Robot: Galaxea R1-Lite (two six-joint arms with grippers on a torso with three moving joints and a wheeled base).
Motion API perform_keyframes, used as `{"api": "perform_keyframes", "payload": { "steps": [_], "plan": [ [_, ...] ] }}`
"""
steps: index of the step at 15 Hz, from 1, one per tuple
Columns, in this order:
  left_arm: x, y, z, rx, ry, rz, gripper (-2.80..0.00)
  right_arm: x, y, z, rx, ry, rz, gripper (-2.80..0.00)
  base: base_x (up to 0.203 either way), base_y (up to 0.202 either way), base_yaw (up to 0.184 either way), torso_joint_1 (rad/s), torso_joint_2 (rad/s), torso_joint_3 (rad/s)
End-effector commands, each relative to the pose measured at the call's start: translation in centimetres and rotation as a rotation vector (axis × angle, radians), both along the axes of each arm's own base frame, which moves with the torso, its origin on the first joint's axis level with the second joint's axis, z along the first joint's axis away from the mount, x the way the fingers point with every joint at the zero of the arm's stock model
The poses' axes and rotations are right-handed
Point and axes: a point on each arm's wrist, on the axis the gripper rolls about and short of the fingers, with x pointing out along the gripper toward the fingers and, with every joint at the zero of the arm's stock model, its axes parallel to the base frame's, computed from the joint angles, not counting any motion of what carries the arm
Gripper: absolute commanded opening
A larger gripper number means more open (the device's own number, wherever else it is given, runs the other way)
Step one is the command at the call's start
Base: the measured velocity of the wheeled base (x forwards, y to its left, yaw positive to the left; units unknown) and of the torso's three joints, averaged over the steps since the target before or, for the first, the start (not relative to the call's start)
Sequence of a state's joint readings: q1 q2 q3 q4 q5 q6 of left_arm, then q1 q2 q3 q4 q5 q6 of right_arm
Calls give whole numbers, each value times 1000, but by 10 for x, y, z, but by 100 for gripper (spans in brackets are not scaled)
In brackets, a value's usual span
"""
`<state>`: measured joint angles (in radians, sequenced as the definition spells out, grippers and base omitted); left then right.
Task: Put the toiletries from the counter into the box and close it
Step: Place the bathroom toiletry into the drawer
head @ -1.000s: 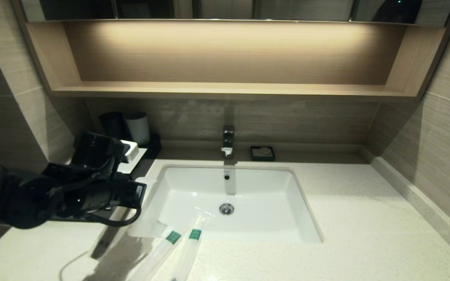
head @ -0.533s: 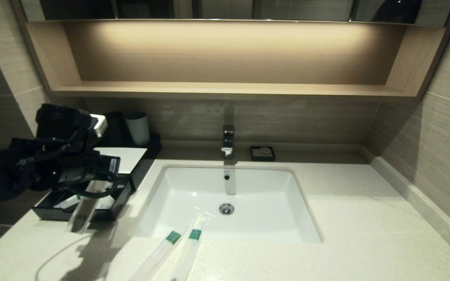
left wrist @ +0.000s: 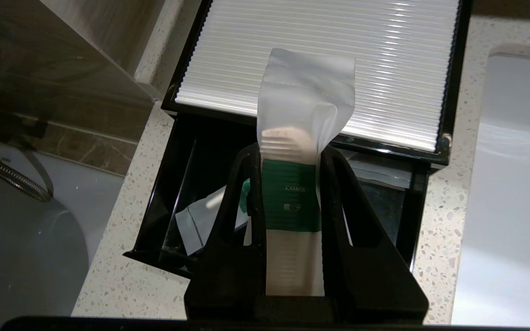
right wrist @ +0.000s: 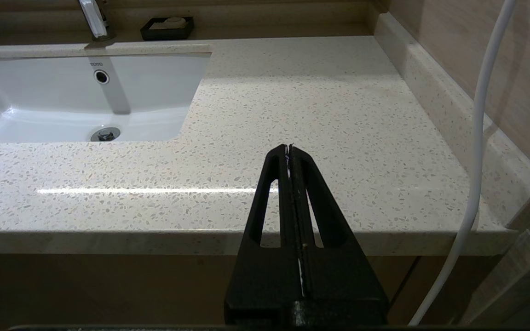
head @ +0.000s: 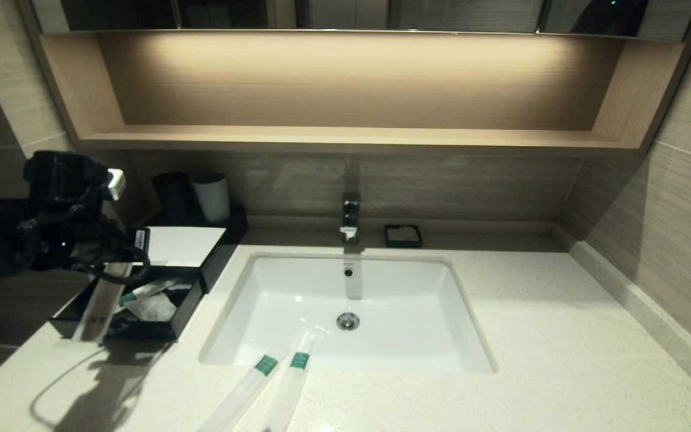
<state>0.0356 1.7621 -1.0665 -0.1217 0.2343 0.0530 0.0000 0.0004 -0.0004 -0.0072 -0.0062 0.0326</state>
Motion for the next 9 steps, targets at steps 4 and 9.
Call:
{"api": "perform_keyframes", "payload": {
  "steps": [4, 9],
  "plan": [
    [25, 21, -26, -3, 61, 60, -280, 0, 0, 0, 0, 1, 0, -280, 0, 0, 0, 0, 0, 0],
    [34, 30, -39, -7, 95, 80, -280, 0, 0, 0, 0, 1, 0, -280, 0, 0, 0, 0, 0, 0]
  ]
}}
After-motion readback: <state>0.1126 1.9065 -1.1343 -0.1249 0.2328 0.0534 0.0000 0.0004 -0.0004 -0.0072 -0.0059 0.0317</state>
